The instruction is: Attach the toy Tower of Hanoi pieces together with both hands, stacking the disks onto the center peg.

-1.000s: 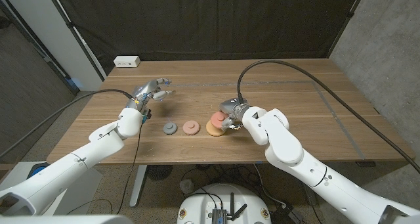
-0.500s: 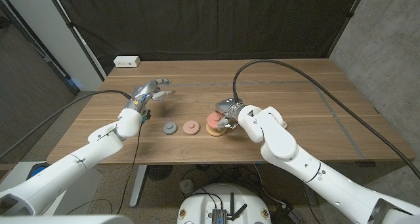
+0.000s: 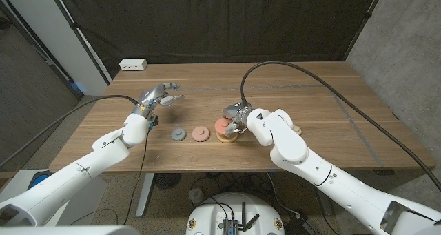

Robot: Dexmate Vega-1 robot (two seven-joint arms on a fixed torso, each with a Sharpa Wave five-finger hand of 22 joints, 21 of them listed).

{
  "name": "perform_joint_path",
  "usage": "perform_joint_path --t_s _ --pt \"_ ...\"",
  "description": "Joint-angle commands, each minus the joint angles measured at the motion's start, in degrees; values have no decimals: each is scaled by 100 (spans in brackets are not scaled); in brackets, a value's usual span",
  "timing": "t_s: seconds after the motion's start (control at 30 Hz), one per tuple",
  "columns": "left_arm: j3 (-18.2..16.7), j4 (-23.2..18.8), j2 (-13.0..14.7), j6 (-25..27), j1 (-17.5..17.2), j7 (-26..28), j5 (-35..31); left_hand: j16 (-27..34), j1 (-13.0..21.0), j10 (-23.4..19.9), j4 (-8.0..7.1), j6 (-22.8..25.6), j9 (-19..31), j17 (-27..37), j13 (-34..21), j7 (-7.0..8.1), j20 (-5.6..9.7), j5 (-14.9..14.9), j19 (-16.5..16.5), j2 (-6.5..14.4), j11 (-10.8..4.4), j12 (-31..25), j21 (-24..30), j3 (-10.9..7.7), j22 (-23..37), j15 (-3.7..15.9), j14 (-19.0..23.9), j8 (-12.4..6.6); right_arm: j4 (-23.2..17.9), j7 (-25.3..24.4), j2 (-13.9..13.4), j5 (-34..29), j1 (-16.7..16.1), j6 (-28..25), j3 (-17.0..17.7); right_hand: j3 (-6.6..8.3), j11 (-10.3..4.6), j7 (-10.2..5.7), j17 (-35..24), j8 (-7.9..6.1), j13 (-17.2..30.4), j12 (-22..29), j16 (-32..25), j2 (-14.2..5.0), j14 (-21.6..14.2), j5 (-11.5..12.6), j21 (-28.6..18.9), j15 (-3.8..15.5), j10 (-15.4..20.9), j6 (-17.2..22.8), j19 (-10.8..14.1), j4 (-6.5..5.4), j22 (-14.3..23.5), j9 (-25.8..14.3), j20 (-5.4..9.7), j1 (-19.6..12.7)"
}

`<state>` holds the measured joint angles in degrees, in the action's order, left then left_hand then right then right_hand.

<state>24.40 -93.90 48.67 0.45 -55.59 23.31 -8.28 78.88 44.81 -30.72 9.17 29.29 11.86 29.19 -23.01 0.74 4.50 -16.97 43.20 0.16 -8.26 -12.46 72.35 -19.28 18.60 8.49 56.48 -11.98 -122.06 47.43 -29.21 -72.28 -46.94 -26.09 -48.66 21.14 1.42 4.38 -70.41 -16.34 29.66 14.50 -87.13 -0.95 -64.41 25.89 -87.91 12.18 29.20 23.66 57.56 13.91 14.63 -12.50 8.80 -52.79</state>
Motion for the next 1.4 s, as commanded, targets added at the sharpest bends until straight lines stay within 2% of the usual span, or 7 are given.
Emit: perform_joint_path --t_s 0.03,1.4 --pt "-17 3 -13 -12 -19 14 15 52 -9 -31 12 49 32 5 -18 -4 656 -28 -27 20 -15 25 48 -23 8 402 -21 16 204 25 8 114 190 -66 -150 504 -877 -885 -14 -21 317 33 -54 -244 -30 24 20 31 906 970 38 -464 13 -91 380 157" --pt "72 68 -116 30 83 8 -12 94 -8 -44 17 59 34 -7 -32 -8 663 -39 -81 40 -3 30 191 -55 -72 402 -34 20 399 96 -164 324 372 -305 -422 651 -881 -893 -12 57 378 -56 -61 -214 36 52 55 32 889 942 6 -453 -25 -109 383 224"
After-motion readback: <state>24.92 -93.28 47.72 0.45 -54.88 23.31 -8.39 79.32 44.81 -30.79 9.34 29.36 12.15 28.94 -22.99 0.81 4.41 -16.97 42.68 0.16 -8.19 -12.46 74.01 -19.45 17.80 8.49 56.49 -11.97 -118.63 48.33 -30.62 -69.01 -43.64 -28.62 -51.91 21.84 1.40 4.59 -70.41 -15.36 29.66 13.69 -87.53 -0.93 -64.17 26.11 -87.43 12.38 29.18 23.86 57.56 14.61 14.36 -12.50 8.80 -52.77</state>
